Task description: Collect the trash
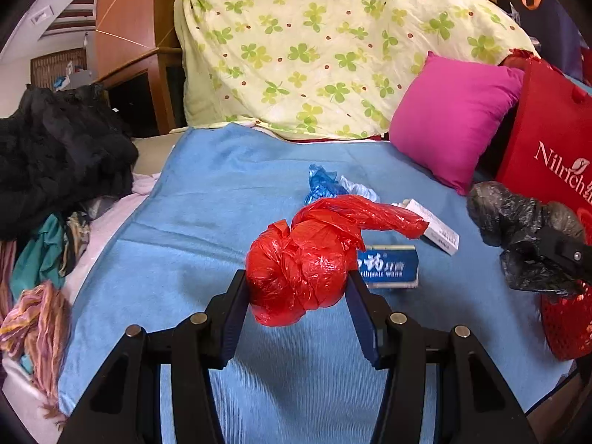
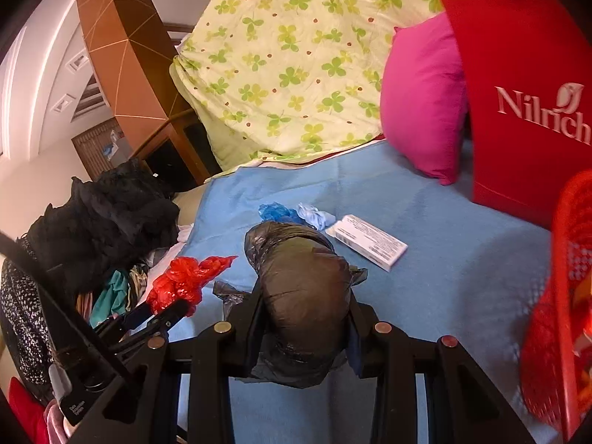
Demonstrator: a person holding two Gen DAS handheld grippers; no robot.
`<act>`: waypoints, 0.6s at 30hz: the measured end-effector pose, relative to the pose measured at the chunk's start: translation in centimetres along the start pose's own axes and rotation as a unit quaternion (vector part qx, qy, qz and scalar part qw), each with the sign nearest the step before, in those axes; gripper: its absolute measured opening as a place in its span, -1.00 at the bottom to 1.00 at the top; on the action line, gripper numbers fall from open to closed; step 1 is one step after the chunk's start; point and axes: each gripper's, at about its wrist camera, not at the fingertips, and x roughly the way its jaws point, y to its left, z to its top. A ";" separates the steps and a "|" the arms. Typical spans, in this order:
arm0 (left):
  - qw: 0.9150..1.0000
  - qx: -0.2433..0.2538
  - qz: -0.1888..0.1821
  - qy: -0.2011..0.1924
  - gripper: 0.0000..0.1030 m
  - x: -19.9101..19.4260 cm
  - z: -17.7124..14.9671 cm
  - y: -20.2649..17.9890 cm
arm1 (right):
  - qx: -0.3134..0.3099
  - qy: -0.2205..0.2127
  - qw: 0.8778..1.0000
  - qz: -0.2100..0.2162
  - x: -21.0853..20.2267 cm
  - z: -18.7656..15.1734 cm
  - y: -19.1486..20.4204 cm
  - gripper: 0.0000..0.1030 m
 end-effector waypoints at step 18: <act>0.999 0.037 0.013 0.000 0.06 -0.2 -1.2 -3.0 | -0.025 -0.001 0.999 -0.032 -0.8 -0.6 -0.8 -0.25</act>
